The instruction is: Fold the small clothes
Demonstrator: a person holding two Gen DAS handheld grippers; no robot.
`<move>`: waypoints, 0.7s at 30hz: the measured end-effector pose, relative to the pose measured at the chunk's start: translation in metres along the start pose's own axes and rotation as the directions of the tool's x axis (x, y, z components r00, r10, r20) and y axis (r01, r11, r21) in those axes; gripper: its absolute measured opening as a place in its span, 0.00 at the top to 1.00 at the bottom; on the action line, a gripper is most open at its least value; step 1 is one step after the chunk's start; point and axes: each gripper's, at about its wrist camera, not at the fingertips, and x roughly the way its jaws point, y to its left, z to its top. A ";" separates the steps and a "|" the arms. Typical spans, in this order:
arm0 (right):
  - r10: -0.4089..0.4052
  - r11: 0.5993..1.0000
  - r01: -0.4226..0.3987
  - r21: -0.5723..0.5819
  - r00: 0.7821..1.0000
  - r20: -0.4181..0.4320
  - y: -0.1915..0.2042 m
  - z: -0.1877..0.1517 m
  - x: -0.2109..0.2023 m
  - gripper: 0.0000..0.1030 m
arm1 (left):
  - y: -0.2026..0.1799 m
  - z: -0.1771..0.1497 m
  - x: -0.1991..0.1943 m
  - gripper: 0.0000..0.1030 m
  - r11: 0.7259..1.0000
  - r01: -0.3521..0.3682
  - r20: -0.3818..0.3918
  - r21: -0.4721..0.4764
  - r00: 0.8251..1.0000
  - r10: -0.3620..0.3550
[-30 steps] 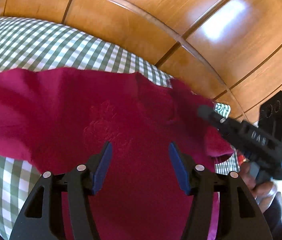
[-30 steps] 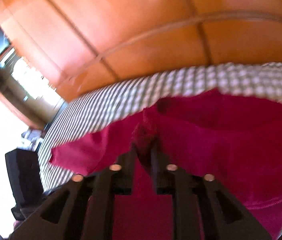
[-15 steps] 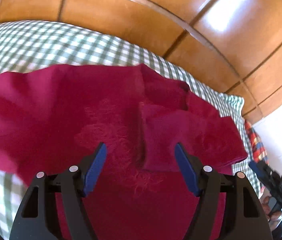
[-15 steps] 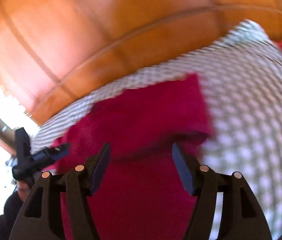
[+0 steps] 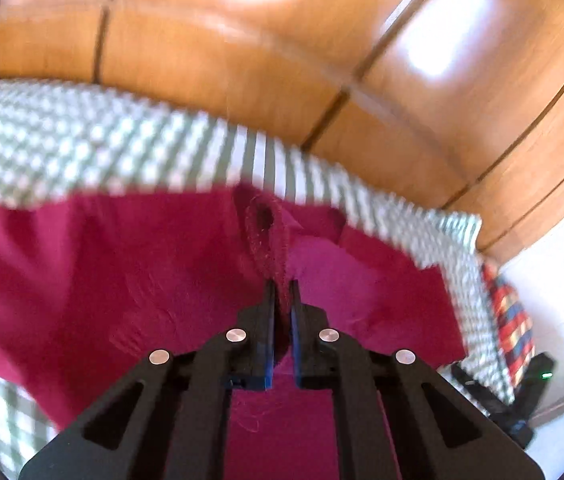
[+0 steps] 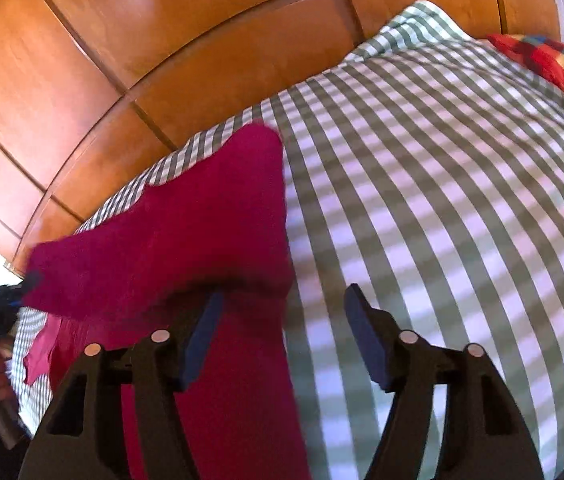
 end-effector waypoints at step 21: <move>0.035 0.937 -0.026 -0.349 0.999 0.019 0.065 -0.014 -0.043 0.38 | 0.056 -0.021 0.025 0.95 0.973 -0.230 -0.041 0.011 0.972 0.230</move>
